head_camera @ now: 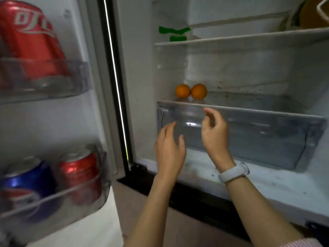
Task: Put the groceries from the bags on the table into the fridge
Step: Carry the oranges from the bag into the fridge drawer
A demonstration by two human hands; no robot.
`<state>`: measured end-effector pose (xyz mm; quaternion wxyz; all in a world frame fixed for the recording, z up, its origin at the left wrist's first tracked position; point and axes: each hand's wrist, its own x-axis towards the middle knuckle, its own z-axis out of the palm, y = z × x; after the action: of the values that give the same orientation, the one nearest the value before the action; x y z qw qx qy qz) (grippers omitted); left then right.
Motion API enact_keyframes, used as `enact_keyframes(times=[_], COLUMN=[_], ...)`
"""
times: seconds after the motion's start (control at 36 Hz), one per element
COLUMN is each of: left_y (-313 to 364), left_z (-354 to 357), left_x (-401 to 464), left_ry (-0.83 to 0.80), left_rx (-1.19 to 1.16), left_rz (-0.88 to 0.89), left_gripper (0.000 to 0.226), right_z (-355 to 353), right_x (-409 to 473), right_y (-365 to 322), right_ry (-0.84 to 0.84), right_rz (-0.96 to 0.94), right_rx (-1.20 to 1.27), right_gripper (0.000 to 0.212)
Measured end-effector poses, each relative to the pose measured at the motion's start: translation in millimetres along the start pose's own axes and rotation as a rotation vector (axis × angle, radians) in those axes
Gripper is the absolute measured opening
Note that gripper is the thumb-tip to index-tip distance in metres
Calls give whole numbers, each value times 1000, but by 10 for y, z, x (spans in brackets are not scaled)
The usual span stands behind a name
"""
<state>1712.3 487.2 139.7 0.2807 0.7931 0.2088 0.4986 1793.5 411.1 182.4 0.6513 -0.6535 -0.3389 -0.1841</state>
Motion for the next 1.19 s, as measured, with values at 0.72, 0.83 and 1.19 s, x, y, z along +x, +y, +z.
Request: enact_keyframes(times=[0.72,0.83,1.19], left_y=[-1086,-1050,-1994], left_z=[-5187,-6017,-7615], left_x=[-5300,-5625,-5654], left_ry=[138,186,360], left_rx=[821,858,788], left_rz=[-1096,-1227,-1288], left_gripper=[44,43,40], right_z=[1446,1771,3434], right_x=[-6019,-6599,-7552], right_y=[-2040,-2679,-3539], right_ry=[-1709,-1790,-1885], right_rz=[-172,-248,-245], right_rx=[15,110,169], right_gripper=[38,37,32])
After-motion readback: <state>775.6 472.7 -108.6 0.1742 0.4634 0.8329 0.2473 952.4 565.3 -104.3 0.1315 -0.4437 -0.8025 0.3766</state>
